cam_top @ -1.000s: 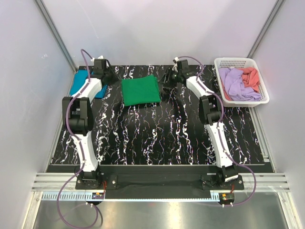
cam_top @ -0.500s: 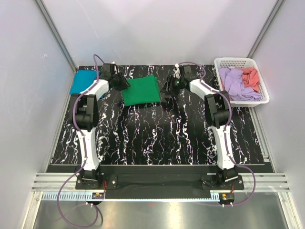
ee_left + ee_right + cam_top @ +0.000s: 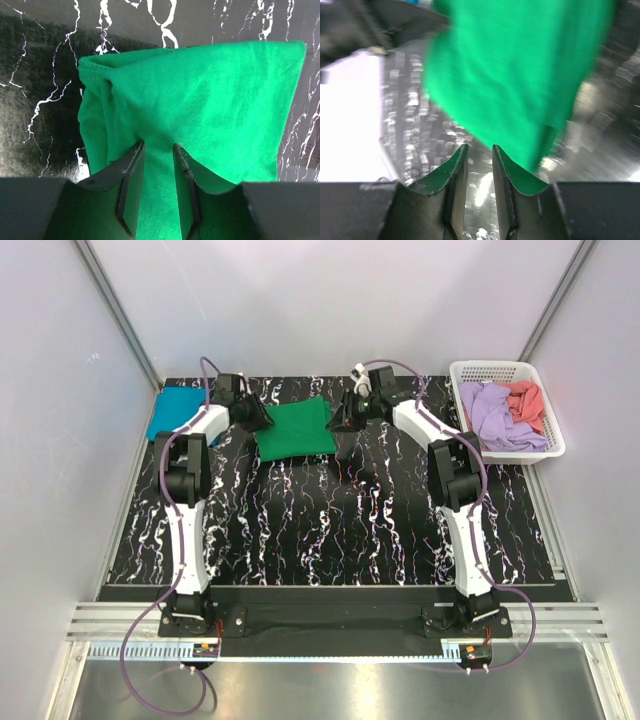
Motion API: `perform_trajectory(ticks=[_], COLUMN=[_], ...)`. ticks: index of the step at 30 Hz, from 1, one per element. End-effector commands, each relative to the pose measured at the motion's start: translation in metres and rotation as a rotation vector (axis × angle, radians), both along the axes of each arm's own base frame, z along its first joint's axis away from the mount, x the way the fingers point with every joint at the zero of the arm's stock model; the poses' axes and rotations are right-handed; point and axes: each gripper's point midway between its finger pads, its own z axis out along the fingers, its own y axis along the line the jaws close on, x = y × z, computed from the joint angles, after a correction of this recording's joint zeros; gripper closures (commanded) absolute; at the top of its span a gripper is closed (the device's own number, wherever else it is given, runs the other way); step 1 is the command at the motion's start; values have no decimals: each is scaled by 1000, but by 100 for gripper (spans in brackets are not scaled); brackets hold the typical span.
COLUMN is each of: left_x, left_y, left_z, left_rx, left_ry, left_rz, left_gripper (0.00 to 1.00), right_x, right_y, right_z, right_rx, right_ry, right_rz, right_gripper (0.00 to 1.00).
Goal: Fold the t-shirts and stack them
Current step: Fold the tshirt
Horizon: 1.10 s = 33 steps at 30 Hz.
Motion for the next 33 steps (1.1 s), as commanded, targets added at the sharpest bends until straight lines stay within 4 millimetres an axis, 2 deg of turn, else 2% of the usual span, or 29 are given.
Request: perform_trajectory(ticks=[1,2,4,5,8,9,11,12,15,16,18,19,23,25,27,28,30,31,33], left_x=[5,1,-2,-5,-17,-30,-41,-56,-69,-78,-84,-89,-99,-99,-96,-96,-83,-81,-76], left_y=[1,4,7,7,0,-2,-7,-12,-25,-25,-22,-15,8,19,27,29,35,37,42], left_z=[63,65,82,96,106,101,93,77,56,35,18,3,-19,-13,18,29,71,80,90], left_rx=[3,22,42,43,5,-2,-43,-67,-104,-100,-88,-57,25,27,17,19,14,13,14], left_ry=[-138,-135,-165,-180,-180,-158,-155,-119,-93,-40,-8,33,115,119,69,63,-16,-24,-22], left_rz=[-41,-34,-38,-40,-60,-69,-78,-86,-113,-103,-88,-62,14,60,85,92,98,91,81], left_gripper=[64,63,62,62,61,61,60,60,61,62,62,62,63,63,62,59,57,56,52], right_x=[-6,-10,-10,-10,-10,-10,-11,-10,-10,-12,-14,-16,-20,-23,-24,-25,-25,-25,-27], right_y=[43,48,57,58,54,53,50,48,46,45,45,44,40,38,36,36,35,35,34], right_z=[29,27,16,12,-7,-14,-28,-32,-40,-42,-46,-52,-60,-60,-55,-43,-29,-7,12], right_rx=[171,189,195,199,210,199,184,179,160,155,153,147,123,109,99,101,101,109,111], right_ry=[-28,-14,-4,11,33,36,59,63,68,73,79,93,105,110,110,106,100,79,71], right_rz=[133,161,177,164,147,134,122,117,110,108,109,106,99,98,94,92,82,76,63], right_gripper=[67,66,66,66,66,66,66,66,66,66,66,66,66,66,66,66,65,64,58])
